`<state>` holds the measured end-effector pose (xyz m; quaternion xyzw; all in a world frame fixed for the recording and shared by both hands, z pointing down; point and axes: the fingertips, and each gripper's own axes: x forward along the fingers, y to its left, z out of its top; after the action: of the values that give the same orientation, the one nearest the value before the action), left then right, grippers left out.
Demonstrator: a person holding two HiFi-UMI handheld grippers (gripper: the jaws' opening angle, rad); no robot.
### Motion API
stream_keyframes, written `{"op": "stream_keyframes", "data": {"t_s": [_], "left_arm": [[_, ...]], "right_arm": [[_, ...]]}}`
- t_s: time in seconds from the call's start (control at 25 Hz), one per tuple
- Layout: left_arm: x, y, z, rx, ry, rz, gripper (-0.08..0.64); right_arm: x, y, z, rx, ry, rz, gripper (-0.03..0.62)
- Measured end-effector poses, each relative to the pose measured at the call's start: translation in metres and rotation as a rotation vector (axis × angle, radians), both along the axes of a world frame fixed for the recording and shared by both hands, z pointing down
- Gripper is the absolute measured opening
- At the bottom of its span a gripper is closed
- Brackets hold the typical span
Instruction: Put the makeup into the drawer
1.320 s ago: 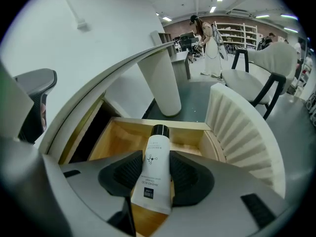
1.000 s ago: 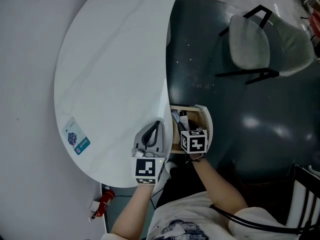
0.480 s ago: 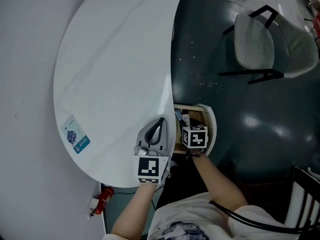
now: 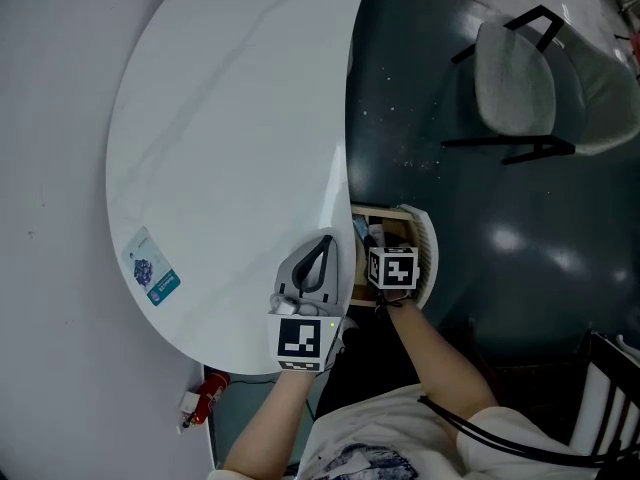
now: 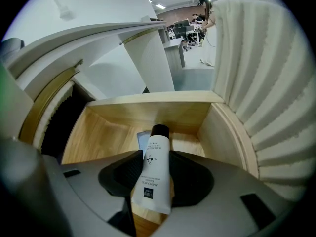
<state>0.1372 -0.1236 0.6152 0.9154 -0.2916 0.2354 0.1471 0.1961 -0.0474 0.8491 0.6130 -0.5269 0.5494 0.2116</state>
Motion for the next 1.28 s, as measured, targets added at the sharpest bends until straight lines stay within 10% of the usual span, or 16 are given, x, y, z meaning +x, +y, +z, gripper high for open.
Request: {"op": "stream_keyframes", "data": {"t_s": [1.28], "left_arm": [[-0.023, 0.005, -0.02, 0.039, 0.012, -0.02, 0.035]], "right_arm": [[-0.006, 0.0, -0.039, 0.074, 0.061, -0.002, 0.183]]}}
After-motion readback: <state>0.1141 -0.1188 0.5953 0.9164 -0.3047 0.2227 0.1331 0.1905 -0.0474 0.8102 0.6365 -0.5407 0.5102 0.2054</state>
